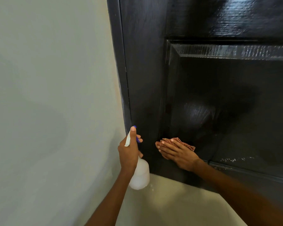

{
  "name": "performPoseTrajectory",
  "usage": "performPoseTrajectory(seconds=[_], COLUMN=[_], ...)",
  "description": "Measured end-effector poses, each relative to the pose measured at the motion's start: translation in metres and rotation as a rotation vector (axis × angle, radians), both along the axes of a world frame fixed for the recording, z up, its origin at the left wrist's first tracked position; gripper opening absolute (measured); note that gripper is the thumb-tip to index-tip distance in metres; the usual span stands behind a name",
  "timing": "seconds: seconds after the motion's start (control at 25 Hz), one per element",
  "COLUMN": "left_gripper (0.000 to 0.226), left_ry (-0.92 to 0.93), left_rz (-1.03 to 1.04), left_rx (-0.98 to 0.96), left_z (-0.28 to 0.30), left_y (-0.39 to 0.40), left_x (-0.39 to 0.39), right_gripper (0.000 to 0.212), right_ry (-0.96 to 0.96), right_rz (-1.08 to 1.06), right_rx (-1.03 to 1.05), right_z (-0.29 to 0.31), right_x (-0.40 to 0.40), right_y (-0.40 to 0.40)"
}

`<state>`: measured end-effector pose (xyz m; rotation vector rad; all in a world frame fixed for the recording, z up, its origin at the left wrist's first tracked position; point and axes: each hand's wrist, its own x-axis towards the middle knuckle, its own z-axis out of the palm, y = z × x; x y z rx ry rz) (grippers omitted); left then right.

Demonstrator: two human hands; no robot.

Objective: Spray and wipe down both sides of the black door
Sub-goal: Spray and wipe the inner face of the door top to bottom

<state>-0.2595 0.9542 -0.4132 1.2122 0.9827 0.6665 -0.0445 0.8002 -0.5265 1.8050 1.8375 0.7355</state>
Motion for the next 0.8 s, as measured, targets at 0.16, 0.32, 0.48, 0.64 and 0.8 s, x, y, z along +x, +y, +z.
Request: performPoseTrajectory(seconds=[0.16,0.32,0.48,0.64,0.8], left_gripper=[0.057,0.070,0.072,0.071,0.073], left_ry=[0.050,0.048,0.056,0.070,0.134], left_rz=[0.034,0.149,0.136,0.159,0.219], left_rx=[0.063,0.138,0.100,0.186,0.116], left_z=[-0.011,-0.021,-0.034,-0.060,-0.076], left_y=[-0.007,-0.015,-0.013,-0.021,-0.013], left_x=[-0.018,-0.025,-0.024,-0.025,-0.021], right_gripper=[0.090,0.092,0.078,0.083,0.085], right_ry=[0.069,0.183,0.228,0.222,0.172], right_rz=[-0.001,-0.043,-0.048,-0.063,-0.087], right_rx=[0.116,0.376,0.513,0.301,-0.191], right_z=[0.002,0.032,0.019,-0.056,-0.136], right_x=[-0.015,-0.041,-0.046,-0.050,-0.052], right_y=[0.028,0.090,0.115,0.107,0.109])
